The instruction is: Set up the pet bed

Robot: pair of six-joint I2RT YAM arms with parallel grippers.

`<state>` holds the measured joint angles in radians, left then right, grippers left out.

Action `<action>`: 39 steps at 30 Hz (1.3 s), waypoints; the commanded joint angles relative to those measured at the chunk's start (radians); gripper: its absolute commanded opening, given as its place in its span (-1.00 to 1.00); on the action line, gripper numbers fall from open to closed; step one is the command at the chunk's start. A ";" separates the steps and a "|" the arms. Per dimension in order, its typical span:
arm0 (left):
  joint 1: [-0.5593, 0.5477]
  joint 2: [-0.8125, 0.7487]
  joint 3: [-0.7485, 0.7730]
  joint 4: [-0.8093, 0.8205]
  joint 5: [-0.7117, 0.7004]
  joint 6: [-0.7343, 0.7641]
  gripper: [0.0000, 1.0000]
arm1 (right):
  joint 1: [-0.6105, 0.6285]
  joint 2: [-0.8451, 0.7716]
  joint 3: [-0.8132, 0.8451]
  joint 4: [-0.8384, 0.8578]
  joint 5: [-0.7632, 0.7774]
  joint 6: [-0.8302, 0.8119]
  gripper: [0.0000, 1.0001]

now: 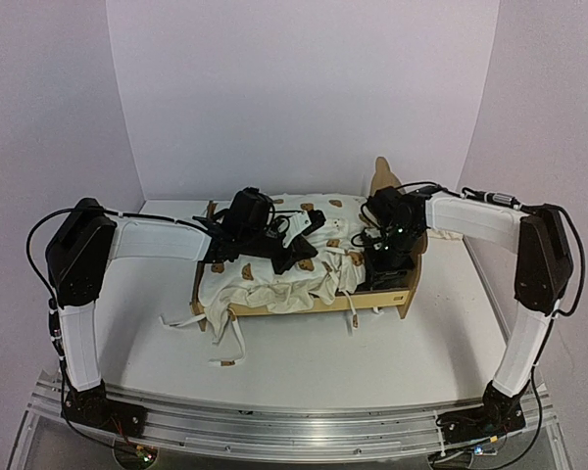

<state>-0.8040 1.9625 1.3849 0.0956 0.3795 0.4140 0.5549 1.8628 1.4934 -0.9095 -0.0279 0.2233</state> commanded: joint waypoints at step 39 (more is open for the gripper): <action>0.003 -0.043 -0.011 0.036 0.002 -0.026 -1.00 | 0.241 0.019 -1.201 2.276 0.621 -0.214 0.10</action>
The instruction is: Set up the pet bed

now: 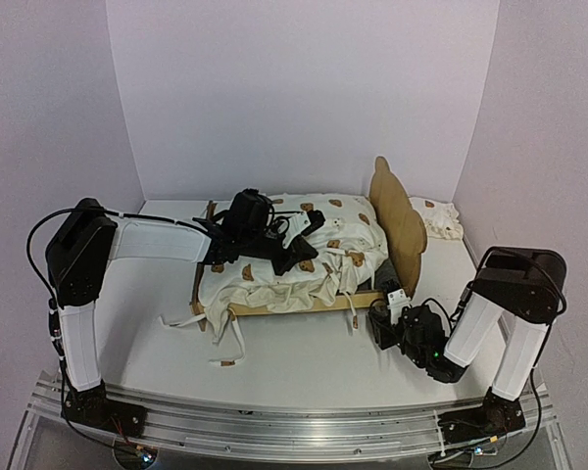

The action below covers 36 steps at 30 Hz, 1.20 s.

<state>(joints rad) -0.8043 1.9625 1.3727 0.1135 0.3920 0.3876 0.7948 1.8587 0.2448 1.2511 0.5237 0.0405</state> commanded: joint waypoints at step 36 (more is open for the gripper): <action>-0.234 0.082 0.136 -0.026 0.337 -0.222 -1.00 | 0.017 -0.990 0.477 -2.243 -0.616 0.580 -1.00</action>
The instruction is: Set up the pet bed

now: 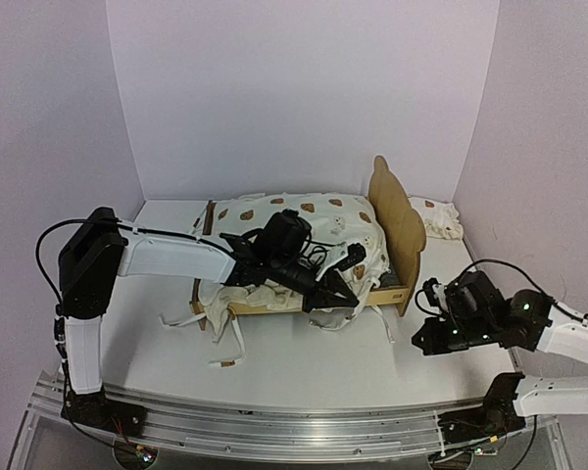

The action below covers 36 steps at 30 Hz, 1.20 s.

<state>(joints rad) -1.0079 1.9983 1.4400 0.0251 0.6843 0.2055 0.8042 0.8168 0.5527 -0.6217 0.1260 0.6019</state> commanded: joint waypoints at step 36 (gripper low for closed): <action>-0.032 -0.045 -0.126 0.013 -0.162 0.137 0.08 | -0.043 0.668 0.017 0.376 0.121 -0.104 -0.48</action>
<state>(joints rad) -1.0495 2.0204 1.3535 0.0535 0.5425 0.3175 0.7683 1.4512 0.5817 -0.2514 0.2838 0.4565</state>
